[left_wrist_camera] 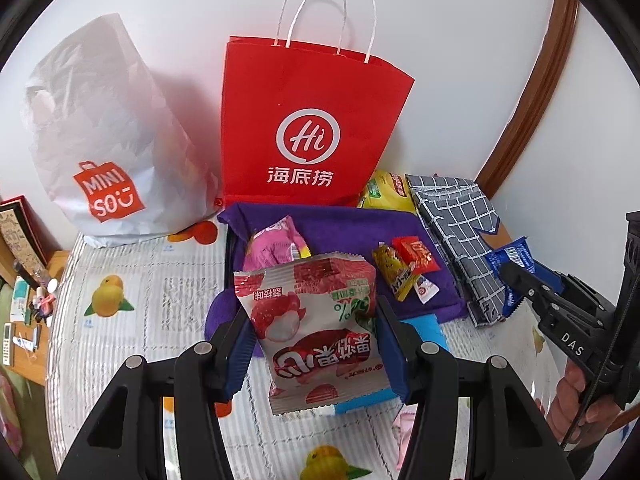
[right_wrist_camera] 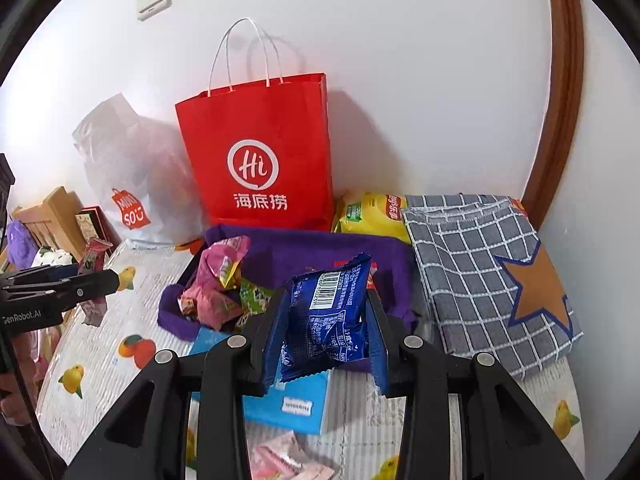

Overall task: Organize snacks
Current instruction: 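Carry the dark blue packet and lychee candy bag over the purple towel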

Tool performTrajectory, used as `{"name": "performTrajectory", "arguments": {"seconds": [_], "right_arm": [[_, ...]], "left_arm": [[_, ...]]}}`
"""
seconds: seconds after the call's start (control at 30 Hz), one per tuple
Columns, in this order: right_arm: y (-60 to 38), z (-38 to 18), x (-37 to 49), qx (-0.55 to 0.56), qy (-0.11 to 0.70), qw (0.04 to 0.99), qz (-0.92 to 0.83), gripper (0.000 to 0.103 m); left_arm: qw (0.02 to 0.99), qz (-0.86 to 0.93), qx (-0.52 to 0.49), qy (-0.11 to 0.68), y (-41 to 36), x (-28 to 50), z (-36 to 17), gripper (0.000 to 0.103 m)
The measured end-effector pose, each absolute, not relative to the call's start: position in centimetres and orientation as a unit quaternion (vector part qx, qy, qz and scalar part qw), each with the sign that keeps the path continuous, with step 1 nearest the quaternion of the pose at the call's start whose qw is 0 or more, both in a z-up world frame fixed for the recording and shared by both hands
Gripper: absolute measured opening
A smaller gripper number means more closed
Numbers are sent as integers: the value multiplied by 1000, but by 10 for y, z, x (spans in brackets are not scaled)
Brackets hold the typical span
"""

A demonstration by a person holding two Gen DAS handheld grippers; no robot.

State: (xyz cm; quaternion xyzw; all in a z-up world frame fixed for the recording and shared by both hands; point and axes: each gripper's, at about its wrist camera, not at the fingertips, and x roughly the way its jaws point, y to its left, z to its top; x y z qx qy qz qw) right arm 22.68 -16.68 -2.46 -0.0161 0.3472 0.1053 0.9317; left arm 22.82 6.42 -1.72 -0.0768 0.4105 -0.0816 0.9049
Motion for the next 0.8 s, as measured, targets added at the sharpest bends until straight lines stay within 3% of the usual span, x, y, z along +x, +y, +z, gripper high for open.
{"name": "performTrajectory", "arguments": {"seconds": [0.57,0.8], "right_arm": [[-161,-30,299,-19,350,931,103,37],[-154,-39,328,-37,354,929,98,37]], "left_arm": [[902,-90,-70,416,57,300,-17,53],[896,-89,-80,427,63,326,-41,53]]}}
